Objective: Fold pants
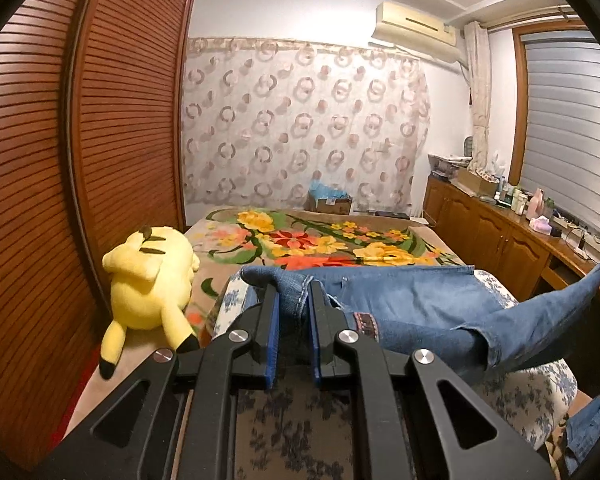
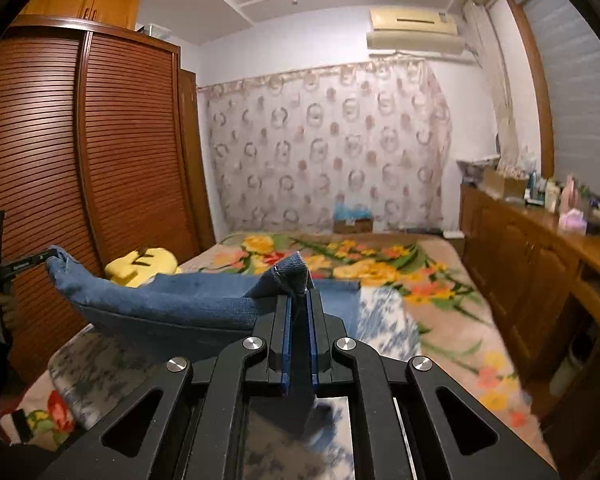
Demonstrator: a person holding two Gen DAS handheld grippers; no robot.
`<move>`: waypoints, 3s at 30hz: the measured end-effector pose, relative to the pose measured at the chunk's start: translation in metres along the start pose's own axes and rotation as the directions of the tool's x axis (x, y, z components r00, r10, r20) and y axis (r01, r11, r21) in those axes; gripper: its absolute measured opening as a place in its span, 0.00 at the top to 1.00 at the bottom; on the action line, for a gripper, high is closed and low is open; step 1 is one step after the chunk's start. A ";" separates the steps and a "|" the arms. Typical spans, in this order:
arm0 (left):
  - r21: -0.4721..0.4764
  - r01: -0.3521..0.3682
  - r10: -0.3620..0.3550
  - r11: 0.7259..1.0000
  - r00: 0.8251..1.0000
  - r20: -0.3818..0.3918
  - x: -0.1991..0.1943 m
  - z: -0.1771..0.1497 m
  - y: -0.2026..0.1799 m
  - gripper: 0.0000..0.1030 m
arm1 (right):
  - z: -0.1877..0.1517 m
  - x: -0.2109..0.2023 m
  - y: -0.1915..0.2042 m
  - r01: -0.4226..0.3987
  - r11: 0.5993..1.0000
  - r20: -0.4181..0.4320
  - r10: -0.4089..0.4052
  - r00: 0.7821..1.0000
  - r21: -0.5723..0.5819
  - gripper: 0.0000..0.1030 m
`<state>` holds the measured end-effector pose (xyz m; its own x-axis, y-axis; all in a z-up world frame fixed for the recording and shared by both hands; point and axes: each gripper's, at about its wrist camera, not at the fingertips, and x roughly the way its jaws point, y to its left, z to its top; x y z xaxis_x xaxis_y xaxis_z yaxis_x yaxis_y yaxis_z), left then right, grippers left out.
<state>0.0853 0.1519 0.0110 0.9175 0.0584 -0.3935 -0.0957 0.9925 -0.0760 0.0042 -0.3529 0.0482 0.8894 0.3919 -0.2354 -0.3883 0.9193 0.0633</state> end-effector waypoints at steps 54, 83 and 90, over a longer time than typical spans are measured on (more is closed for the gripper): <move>0.069 -0.071 0.082 0.995 0.983 -0.164 0.254 0.057 -0.010 0.87 | 0.073 0.248 -0.037 0.072 0.996 -0.259 -0.083 0.962 -0.053 0.94; 0.108 0.071 -0.036 0.992 0.953 -0.300 0.261 0.012 -0.046 0.24 | 0.093 0.303 -0.034 0.120 0.989 -0.405 -0.144 0.903 -0.084 0.63; 0.135 0.177 -0.122 0.975 0.932 -0.341 0.259 -0.010 -0.078 0.24 | 0.089 0.312 -0.043 0.067 0.996 -0.446 -0.085 0.891 -0.056 0.60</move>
<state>0.3261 0.0889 -0.0942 0.7356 -0.1030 -0.6696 0.1209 0.9925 -0.0198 0.3193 -0.2667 0.0580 0.7175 0.2553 -0.6480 -0.3410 0.9400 -0.0073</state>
